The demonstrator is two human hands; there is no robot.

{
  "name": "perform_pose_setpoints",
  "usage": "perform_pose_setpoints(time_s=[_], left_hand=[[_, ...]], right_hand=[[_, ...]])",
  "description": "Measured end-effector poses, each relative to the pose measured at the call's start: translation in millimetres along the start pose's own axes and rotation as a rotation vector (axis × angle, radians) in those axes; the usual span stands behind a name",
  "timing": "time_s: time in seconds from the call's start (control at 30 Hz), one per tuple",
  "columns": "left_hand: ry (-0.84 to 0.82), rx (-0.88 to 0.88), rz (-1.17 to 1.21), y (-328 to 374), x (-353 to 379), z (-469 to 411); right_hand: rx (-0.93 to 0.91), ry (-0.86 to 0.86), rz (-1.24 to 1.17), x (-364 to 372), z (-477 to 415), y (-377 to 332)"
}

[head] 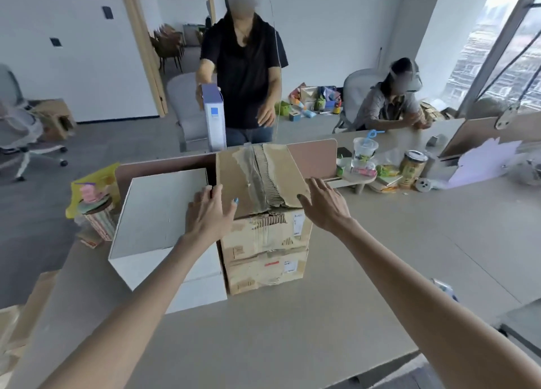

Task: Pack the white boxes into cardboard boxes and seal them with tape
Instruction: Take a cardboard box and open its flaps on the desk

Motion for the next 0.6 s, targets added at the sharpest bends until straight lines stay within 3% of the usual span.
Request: perform_pose_setpoints(time_s=[0.13, 0.3, 0.43, 0.6], left_hand=[[-0.075, -0.175, 0.105, -10.0, 20.4, -15.5], [-0.021, -0.301, 0.236, -14.7, 44.6, -27.3], [0.041, -0.364, 0.27, -16.1, 51.3, -32.5], [0.143, -0.406, 0.4, -12.1, 57.7, -32.4]], right_hand=[[0.185, -0.168, -0.176, 29.0, -30.8, 13.8], [0.379, -0.398, -0.718, 62.6, -45.5, 28.2], [0.399, -0.493, -1.058, 79.6, -45.5, 34.4], [0.387, -0.482, -1.203, 84.7, -44.5, 37.1]])
Point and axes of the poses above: each hand's wrist, its own z-axis away from the middle knuckle, its own x-axis out of the palm, y = z × x, the point moved 4 cm from there along -z, towards the middle knuckle, and after that the axes turned 12 degrees about x, right-handed, at the moved point
